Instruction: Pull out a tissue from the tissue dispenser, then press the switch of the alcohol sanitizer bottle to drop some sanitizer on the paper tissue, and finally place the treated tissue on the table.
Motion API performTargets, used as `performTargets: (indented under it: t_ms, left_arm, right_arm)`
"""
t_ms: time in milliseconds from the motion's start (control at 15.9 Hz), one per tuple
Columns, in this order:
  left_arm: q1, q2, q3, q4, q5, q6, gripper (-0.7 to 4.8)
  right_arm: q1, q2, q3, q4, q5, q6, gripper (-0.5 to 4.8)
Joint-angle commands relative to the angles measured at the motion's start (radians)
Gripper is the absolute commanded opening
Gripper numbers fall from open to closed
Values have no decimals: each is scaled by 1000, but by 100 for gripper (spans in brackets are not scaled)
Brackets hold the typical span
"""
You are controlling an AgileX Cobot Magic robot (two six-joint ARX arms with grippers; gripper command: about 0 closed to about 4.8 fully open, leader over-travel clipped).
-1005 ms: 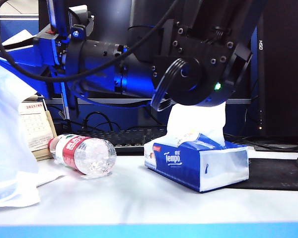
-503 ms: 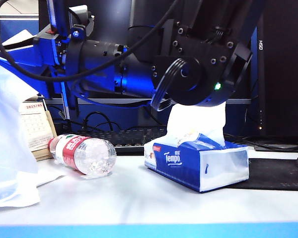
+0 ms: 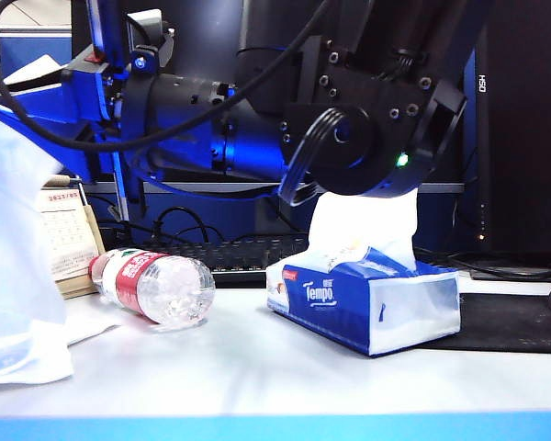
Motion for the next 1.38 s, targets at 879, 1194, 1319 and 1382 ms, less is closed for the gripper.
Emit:
performTargets:
  t_ms: [879,1194,1319,1382]
  left_arm:
    - [1,-4,65,96,-7,41,-5]
    - [1,24,65,97,-27,39,-5]
    - [1,61,65,98,-28,40,-5]
    - [1,77,65,103,-28,42,-5]
  right_arm:
    - [0,-5,3,21,14,-3,-5]
    - [0,-5,3,46,51,-3,-5]
    - [3,-5,4,84,75,-2,-5]
    - [3,-5,4,90,77,-2,-5]
